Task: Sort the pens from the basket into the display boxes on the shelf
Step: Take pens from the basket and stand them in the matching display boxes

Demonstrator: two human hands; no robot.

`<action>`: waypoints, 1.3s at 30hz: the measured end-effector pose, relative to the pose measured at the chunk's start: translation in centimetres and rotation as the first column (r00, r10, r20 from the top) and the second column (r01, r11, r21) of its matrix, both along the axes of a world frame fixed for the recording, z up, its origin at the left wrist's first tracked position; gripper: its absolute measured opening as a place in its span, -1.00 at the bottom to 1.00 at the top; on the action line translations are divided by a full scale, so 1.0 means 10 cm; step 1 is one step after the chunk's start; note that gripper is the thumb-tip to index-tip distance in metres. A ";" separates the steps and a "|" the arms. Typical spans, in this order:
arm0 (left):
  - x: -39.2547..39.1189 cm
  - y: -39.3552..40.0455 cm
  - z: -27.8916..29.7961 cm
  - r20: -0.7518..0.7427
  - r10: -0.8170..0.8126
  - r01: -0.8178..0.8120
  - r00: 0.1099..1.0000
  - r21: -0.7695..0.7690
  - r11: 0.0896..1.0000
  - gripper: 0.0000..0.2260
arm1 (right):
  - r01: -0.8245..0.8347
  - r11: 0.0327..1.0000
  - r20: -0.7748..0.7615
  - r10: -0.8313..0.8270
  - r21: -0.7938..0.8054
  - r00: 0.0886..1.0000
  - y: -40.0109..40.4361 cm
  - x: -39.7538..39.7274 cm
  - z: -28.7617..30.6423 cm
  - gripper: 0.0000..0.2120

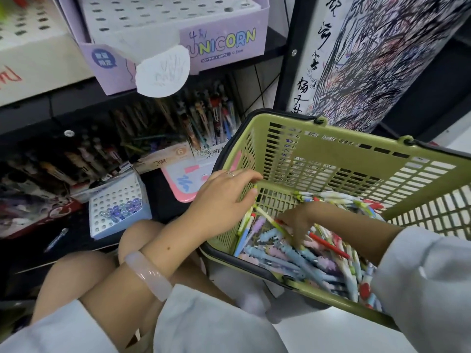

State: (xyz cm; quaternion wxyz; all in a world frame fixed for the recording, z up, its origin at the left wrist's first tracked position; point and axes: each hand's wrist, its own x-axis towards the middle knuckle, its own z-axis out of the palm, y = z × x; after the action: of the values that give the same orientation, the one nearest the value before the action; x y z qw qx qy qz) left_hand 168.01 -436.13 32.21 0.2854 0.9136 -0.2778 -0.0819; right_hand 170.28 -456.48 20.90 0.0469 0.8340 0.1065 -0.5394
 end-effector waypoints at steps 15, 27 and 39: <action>0.00 -0.04 0.02 0.008 0.010 -0.010 1.000 0.019 1.000 -0.73 | 0.198 0.920 0.334 -0.314 0.339 0.889 -0.24 -0.19 -0.09 -0.27; -0.01 -0.17 0.08 -0.270 0.041 -0.107 0.962 -0.235 0.966 -0.61 | 0.479 -0.327 -0.487 -0.834 0.814 0.258 -0.05 -0.04 0.84 -0.93; -0.10 -0.16 0.50 -0.625 -0.095 -0.441 0.775 -0.642 0.627 -0.81 | 0.159 -0.381 -0.412 -0.836 0.911 0.361 0.89 -0.21 1.78 -0.91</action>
State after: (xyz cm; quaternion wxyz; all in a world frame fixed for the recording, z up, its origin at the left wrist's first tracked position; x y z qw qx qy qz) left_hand 167.03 -437.76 37.25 0.7211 0.6532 -0.0840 -0.2151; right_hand 168.17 -447.56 38.66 -0.7723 0.6348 -0.0232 -0.0057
